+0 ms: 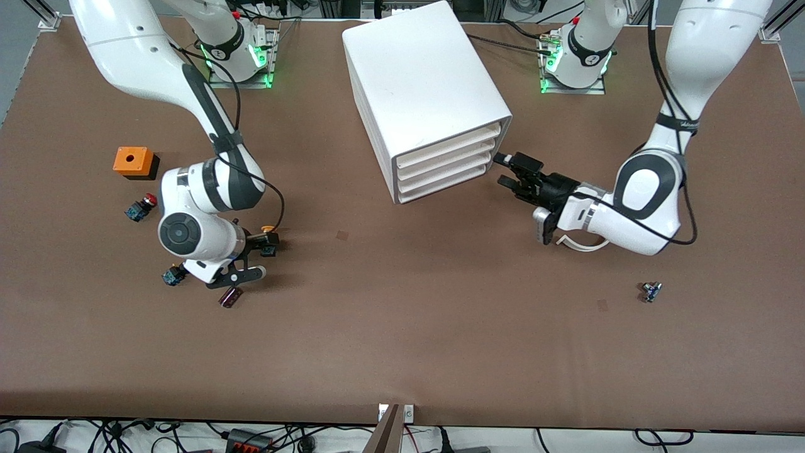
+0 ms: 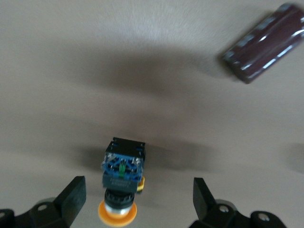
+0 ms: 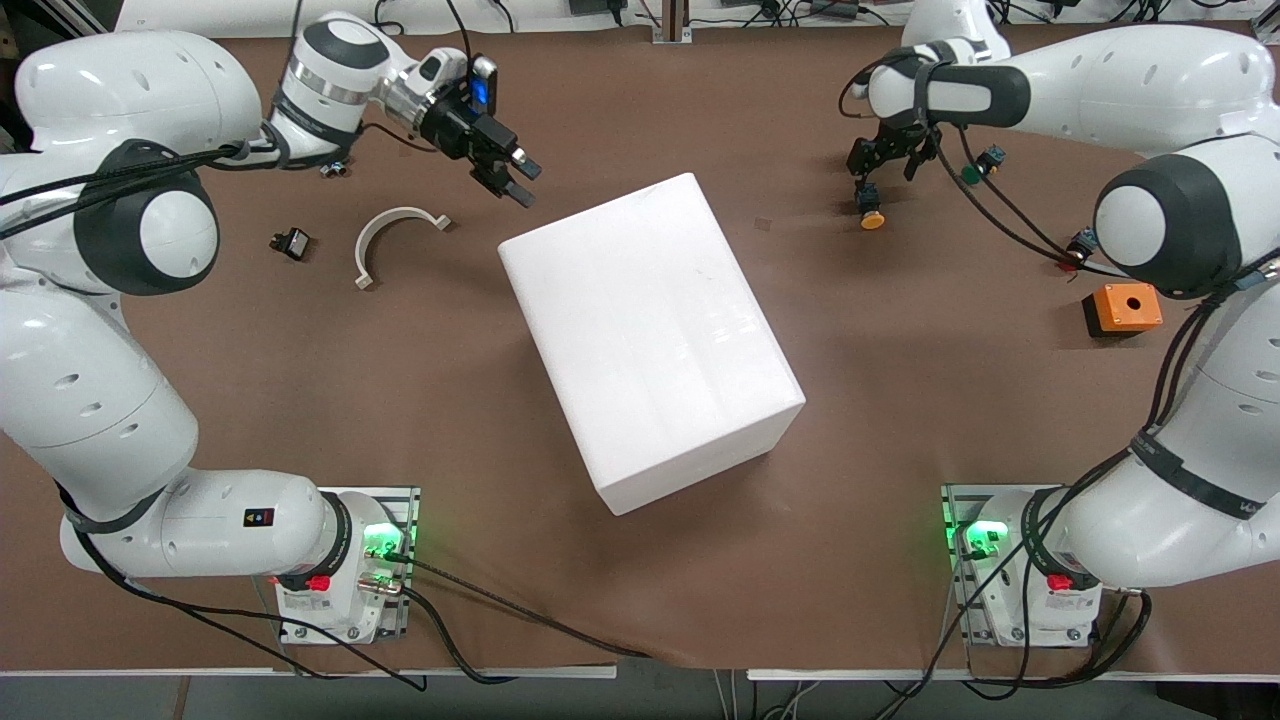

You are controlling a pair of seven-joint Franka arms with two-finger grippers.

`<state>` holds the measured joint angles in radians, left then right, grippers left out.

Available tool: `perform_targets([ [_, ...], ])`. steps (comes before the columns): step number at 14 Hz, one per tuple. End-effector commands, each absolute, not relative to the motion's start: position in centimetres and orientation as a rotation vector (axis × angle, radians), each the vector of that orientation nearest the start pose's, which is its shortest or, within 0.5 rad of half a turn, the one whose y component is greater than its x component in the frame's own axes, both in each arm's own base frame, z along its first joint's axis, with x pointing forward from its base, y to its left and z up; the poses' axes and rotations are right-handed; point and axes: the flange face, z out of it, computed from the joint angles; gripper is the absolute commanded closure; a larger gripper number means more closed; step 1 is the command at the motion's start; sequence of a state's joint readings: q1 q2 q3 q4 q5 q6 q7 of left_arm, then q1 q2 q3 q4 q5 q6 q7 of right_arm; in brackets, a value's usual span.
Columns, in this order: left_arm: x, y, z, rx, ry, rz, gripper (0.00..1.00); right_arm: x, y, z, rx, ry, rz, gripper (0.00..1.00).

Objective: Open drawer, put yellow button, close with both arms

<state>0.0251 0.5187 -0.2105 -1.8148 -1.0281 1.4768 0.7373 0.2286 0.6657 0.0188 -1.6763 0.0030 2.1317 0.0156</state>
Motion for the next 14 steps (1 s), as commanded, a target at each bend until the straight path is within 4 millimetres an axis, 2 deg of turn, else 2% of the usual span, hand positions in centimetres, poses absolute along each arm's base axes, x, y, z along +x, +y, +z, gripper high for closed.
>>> perform_targets([
  [1,54.1,-22.0,25.9,1.635,-0.49,-0.497,0.18,63.4,16.4,18.6,-3.11,-0.336,0.363,0.0],
  [3,53.1,-22.5,23.9,1.587,-0.515,-0.487,0.27,62.9,16.9,18.1,-3.108,-0.347,0.402,0.0],
  [4,52.3,-23.2,23.4,1.557,-0.508,-0.48,0.27,62.7,16.9,18.1,-3.108,-0.351,0.416,0.0],
  [6,50.9,-23.8,22.5,1.515,-0.498,-0.477,0.4,62.6,17.0,18.0,-3.106,-0.352,0.433,0.0],
  [7,50.4,-24.0,22.1,1.504,-0.488,-0.482,0.42,62.5,17.1,18.0,-3.107,-0.356,0.443,0.03],
  [10,49.7,-24.2,21.4,1.491,-0.496,-0.478,0.5,62.6,16.9,18.1,-3.106,-0.353,0.438,0.32],
  [12,49.3,-24.5,20.4,1.459,-0.505,-0.459,0.56,62.8,17.0,18.4,-3.107,-0.353,0.428,0.63],
  [13,49.0,-24.8,20.1,1.452,-0.501,-0.461,0.61,63.0,17.0,18.7,-3.107,-0.356,0.419,0.73],
  [14,49.0,-24.6,20.1,1.45,-0.497,-0.46,0.71,63.3,17.2,19.3,-3.106,-0.366,0.397,0.84],
])
